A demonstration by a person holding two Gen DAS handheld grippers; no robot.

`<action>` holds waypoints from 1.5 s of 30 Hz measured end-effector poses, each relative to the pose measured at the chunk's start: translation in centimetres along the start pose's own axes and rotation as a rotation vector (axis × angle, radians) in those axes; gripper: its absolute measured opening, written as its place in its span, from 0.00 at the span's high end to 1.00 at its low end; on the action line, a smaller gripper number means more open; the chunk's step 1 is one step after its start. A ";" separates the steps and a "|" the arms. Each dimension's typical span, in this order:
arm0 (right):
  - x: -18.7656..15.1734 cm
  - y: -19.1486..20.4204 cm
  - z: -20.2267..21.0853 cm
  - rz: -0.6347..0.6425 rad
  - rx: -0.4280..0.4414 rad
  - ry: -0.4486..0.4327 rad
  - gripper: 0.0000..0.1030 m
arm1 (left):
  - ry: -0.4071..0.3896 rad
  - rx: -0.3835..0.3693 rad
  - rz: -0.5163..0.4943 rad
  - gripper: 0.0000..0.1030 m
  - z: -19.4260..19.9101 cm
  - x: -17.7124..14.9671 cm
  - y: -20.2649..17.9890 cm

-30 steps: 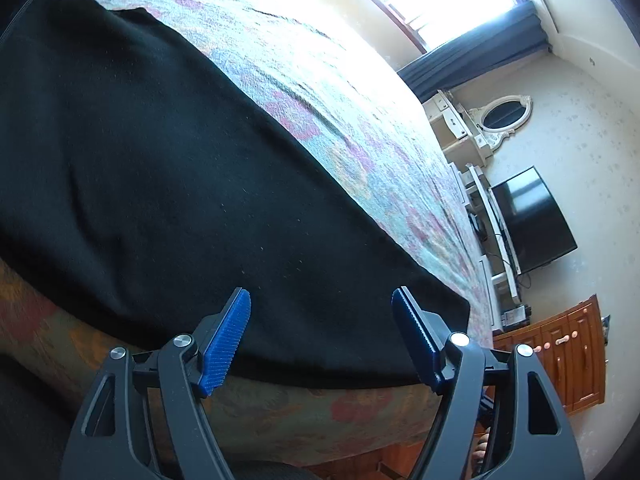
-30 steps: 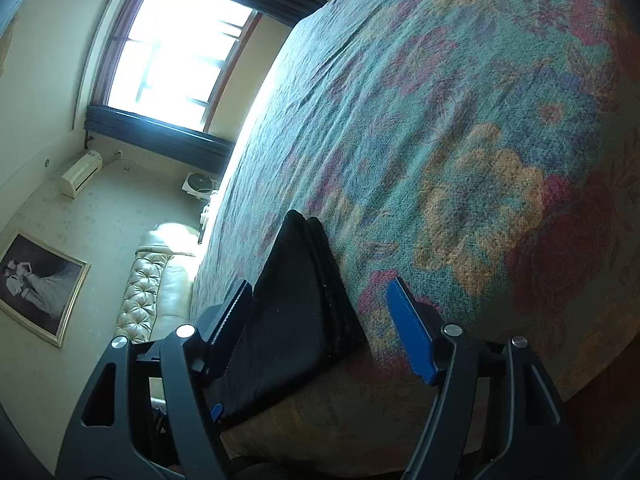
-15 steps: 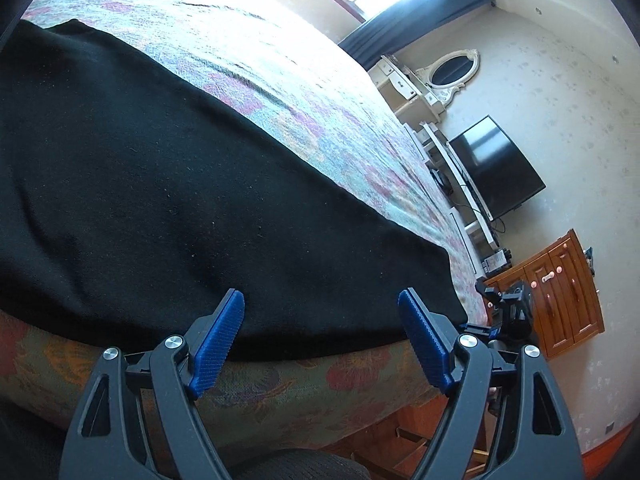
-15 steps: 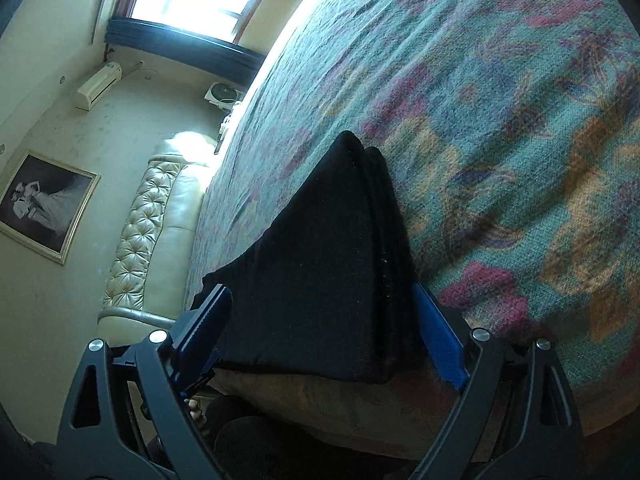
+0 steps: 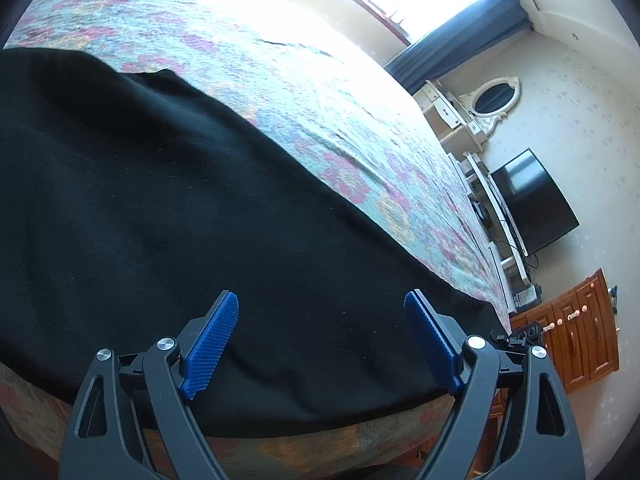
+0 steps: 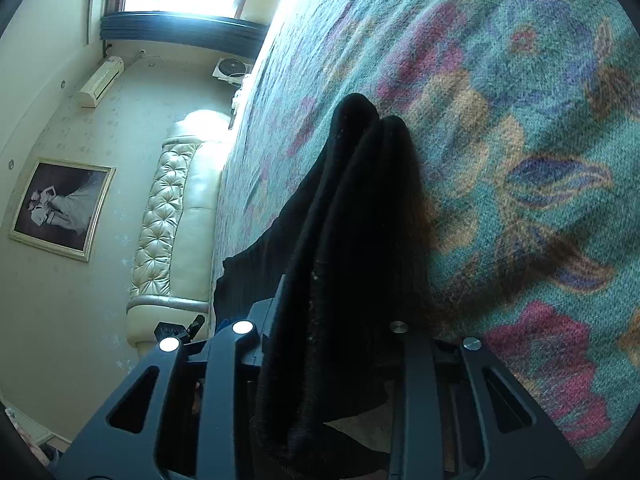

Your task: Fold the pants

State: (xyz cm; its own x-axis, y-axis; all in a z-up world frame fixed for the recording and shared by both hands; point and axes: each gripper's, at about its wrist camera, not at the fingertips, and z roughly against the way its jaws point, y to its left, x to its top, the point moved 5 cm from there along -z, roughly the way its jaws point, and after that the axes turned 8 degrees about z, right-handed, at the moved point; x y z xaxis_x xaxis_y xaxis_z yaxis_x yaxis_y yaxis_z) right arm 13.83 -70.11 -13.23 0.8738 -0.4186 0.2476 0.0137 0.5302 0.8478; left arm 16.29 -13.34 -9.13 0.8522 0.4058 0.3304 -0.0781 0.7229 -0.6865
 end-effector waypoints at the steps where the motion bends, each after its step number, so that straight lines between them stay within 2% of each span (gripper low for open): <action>1: -0.2 -0.3 0.2 0.000 -0.015 -0.002 0.83 | 0.032 0.004 0.033 0.17 -0.3 0.0 0.8; 4: -0.7 -0.4 0.8 -0.007 -0.034 -0.036 0.86 | 0.055 -0.081 0.046 0.17 -0.4 -0.3 1.6; 6: -0.7 0.4 1.2 -0.004 -0.037 -0.069 0.86 | 0.048 -0.107 0.045 0.16 -0.4 -0.5 1.8; 8: -0.6 1.2 1.7 -0.003 -0.027 -0.103 0.86 | 0.073 -0.119 0.000 0.12 -0.8 -0.8 1.4; 11: -0.1 3.5 2.2 0.015 -0.013 -0.134 0.86 | 0.125 -0.102 -0.105 0.11 -1.2 -1.2 0.6; 14: 0.2 6.4 2.7 0.052 -0.001 -0.150 0.86 | 0.138 -0.090 -0.117 0.11 -0.8 -1.0 0.3; 17: 0.5 9.7 2.9 0.099 0.003 -0.160 0.86 | 0.075 -0.026 -0.107 0.11 0.4 -0.7 0.6; 23: 0.6 16.9 2.1 0.201 -0.003 -0.166 0.86 | -0.004 0.069 -0.180 0.11 4.0 -0.1 2.0; 26: 0.5 20.7 0.5 0.259 -0.017 -0.151 0.86 | -0.019 0.087 -0.184 0.11 5.4 0.6 2.7; 34: -1.3 28.9 -6.7 0.384 -0.064 -0.052 0.86 | -0.067 0.062 -0.087 0.11 8.8 1.9 4.6; 38: -3.0 31.1 -10.8 0.415 -0.075 -0.006 0.86 | -0.091 0.055 -0.095 0.11 10.1 2.0 4.3; 45: -5.6 32.4 -18.1 0.435 -0.126 0.058 0.86 | -0.111 0.044 -0.093 0.11 12.1 2.0 4.9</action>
State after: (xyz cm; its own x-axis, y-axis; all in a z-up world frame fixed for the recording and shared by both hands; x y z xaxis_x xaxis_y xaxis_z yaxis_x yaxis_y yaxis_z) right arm 18.16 -37.25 4.35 0.8370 -0.0967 0.5387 -0.3049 0.7350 0.6056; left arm 11.34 -2.26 -3.96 0.7945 0.3932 0.4628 -0.0258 0.7833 -0.6212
